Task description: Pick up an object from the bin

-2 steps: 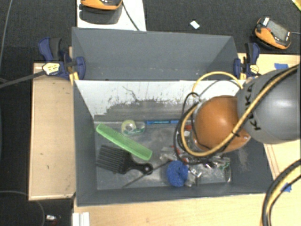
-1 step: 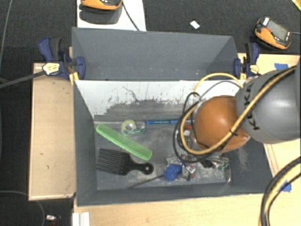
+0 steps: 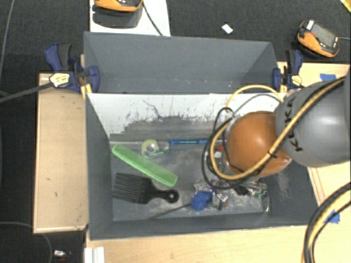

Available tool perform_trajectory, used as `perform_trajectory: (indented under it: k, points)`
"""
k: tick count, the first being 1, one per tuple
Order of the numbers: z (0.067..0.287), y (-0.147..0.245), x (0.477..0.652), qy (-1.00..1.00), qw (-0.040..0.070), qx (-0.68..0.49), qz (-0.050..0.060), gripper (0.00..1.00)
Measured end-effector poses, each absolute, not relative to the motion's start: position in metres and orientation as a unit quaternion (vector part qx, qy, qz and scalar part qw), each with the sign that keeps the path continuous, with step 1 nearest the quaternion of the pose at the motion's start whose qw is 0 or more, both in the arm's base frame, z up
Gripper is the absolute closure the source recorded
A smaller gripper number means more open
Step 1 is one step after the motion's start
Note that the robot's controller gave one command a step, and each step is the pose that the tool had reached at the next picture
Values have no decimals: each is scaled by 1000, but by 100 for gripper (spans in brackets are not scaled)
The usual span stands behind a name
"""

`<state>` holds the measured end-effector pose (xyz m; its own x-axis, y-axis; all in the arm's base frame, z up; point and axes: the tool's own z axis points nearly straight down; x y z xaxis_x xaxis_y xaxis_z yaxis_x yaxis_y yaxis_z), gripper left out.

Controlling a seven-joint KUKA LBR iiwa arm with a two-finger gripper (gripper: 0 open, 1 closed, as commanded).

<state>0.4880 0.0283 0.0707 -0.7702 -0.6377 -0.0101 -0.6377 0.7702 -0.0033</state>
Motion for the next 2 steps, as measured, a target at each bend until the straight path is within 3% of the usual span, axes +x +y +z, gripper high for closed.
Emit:
perform_trajectory:
  k: [2]
  points:
    - [114,28,488,941,6,-338,0,100]
